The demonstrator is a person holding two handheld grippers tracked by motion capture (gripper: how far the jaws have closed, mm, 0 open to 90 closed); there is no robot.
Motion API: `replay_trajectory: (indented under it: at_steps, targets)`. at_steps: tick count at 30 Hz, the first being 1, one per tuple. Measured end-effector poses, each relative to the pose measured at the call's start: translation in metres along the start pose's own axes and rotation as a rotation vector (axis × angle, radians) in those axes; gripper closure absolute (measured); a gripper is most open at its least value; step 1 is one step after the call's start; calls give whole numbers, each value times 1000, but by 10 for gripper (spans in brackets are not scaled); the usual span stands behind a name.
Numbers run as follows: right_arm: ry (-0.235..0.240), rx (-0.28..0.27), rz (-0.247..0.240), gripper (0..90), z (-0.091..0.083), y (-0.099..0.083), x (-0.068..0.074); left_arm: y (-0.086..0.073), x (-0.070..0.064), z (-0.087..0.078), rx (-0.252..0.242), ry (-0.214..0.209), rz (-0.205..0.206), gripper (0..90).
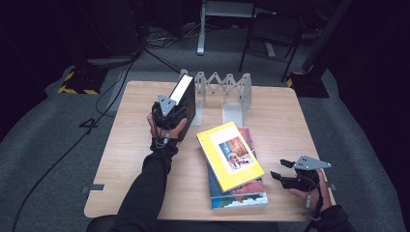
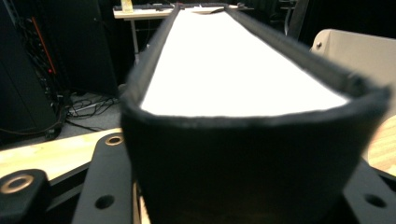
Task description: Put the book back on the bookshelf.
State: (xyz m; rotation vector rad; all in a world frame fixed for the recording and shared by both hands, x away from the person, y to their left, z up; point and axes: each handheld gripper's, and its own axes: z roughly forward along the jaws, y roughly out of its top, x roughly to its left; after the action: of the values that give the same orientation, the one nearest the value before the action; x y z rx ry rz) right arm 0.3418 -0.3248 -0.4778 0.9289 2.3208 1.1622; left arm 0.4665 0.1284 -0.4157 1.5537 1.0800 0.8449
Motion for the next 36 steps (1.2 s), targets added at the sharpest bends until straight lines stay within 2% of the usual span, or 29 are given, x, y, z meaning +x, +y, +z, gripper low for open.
replay_trajectory:
  at_steps: [7, 10, 11, 13, 16, 17, 18, 21, 23, 24, 27, 30, 31, 36]
  targets:
    - [2, 4, 1, 350, 0, 0, 0, -13, -2, 1, 38, 10, 3, 444]
    - [3, 7, 3, 350, 1, 0, 0, -27, 0, 0, 64, 5, -29, 414]
    - [2, 9, 2, 350, 1, 0, 1, -27, 0, 0, 64, 5, -29, 409]
    - [2, 8, 2, 350, 1, 0, 1, -36, 0, 0, 88, 1, -40, 404]
    - [2, 10, -2, 350, 1, 0, 1, -48, -1, 0, 137, -2, -27, 403]
    - [3, 12, -3, 349, 1, 0, 2, -48, -1, 0, 137, -2, -27, 403]
    - [3, 13, -1, 350, 2, 0, 2, -58, -1, 2, 187, -6, -15, 403]
    - [1, 16, -2, 349, 2, -1, 1, -66, -1, 4, 221, -14, -18, 432]
    - [2, 16, -3, 350, 2, -1, 2, -70, -1, 6, 221, -19, -16, 440]
    - [2, 17, -5, 349, 2, -1, 2, -70, -2, 6, 219, -17, -17, 479]
    - [2, 20, -2, 349, 3, -1, 1, -71, -6, 7, 209, 8, -25, 503]
    - [5, 24, -4, 349, 4, -2, 2, -71, -13, 10, 190, 57, -50, 513]
    - [4, 28, -6, 349, 5, -1, 3, -70, -17, 13, 191, 76, -73, 514]
    - [8, 30, -12, 349, 6, -2, 4, -66, -22, 25, 194, 123, -92, 515]
